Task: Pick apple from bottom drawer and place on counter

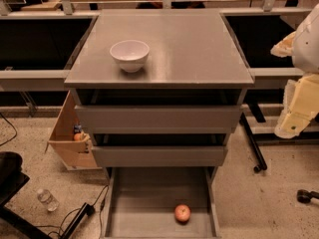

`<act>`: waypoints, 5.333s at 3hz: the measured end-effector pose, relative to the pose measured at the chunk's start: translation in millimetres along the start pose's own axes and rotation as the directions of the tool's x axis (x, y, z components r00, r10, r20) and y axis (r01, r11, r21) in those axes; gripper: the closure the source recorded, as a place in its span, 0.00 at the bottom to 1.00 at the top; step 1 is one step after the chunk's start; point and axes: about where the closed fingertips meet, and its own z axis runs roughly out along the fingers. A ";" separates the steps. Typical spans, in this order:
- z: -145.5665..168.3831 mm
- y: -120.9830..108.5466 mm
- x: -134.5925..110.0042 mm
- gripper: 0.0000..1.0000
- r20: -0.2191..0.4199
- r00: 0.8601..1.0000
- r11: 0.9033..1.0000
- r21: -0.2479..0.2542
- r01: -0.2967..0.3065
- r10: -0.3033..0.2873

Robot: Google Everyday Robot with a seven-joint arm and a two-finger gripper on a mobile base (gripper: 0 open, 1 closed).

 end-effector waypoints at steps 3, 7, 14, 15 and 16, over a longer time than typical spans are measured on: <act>70.1 31.1 28.3 0.00 0.056 0.998 1.000 0.007 -0.008 0.008; 265.6 29.0 104.2 0.00 0.093 0.995 0.997 0.065 -0.034 0.028; 606.2 64.6 123.9 0.00 0.466 0.852 0.971 -0.122 -0.204 0.237; 646.7 68.6 111.1 0.00 0.463 0.858 0.974 -0.145 -0.176 0.224; 697.2 81.2 102.7 0.00 0.463 0.859 0.973 -0.174 -0.153 0.218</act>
Offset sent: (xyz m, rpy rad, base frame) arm -0.0048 -0.0104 -0.0925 0.0976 -0.0102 -0.0531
